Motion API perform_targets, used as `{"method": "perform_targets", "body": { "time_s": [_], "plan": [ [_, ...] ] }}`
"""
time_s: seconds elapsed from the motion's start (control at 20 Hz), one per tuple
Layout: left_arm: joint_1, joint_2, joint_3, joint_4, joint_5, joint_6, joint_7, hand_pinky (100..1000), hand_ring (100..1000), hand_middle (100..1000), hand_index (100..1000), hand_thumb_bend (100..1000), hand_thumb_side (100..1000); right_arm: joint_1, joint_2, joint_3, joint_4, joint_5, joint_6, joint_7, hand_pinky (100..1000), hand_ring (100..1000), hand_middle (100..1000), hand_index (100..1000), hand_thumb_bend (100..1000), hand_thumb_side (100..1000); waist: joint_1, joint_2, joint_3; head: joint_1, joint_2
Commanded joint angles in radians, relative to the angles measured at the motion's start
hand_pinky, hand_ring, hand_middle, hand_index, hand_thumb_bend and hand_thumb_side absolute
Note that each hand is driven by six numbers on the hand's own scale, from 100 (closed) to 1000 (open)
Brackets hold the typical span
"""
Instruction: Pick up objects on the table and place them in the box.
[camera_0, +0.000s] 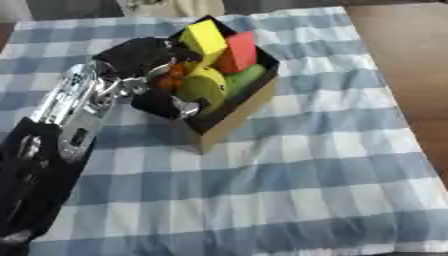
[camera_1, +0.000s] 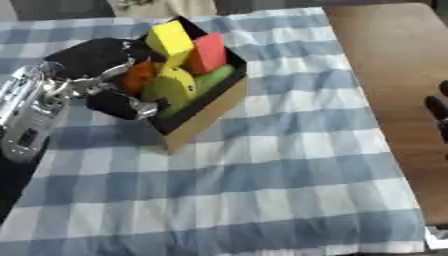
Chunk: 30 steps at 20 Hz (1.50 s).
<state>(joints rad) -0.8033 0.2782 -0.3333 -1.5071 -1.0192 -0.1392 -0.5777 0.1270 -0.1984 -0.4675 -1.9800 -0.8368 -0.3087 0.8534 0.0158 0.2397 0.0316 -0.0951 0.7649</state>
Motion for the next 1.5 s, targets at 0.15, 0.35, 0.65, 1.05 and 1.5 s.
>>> {"method": "perform_targets", "body": {
  "time_s": [0.15, 0.35, 0.65, 1.05, 1.5],
  "plan": [
    [-0.022, 0.040, 0.032, -0.049, 0.019, 0.015, -0.028, 876, 875, 786, 922, 433, 825, 0.003, -0.022, -0.008, -0.020, 0.001, -0.050, 0.042, 1000, 1000, 293, 996, 100, 510, 0.012, -0.032, 0.001, -0.006, 0.005],
    [-0.018, 0.051, 0.055, -0.091, 0.033, 0.029, -0.023, 872, 872, 778, 917, 402, 807, 0.005, -0.022, -0.010, -0.020, -0.002, -0.054, 0.040, 1000, 1000, 296, 995, 100, 512, 0.010, -0.033, 0.002, -0.008, 0.005],
    [0.007, 0.069, 0.148, -0.257, 0.167, 0.116, 0.062, 871, 865, 729, 906, 100, 812, 0.007, -0.019, -0.015, -0.020, -0.008, -0.063, 0.034, 1000, 1000, 305, 993, 100, 517, 0.007, -0.032, 0.007, -0.012, 0.005],
    [0.096, 0.106, 0.279, -0.421, 0.529, 0.235, 0.494, 888, 862, 700, 878, 100, 683, 0.010, -0.022, -0.022, -0.020, -0.053, -0.103, 0.018, 1000, 1000, 339, 984, 100, 525, -0.007, -0.031, 0.011, -0.005, 0.005],
    [0.231, 0.115, 0.385, -0.451, 0.804, 0.122, 0.792, 903, 863, 700, 876, 100, 703, 0.020, -0.021, -0.030, -0.020, -0.107, -0.154, 0.024, 1000, 1000, 380, 977, 100, 531, -0.024, -0.035, 0.014, 0.015, 0.005]
  ]
}}
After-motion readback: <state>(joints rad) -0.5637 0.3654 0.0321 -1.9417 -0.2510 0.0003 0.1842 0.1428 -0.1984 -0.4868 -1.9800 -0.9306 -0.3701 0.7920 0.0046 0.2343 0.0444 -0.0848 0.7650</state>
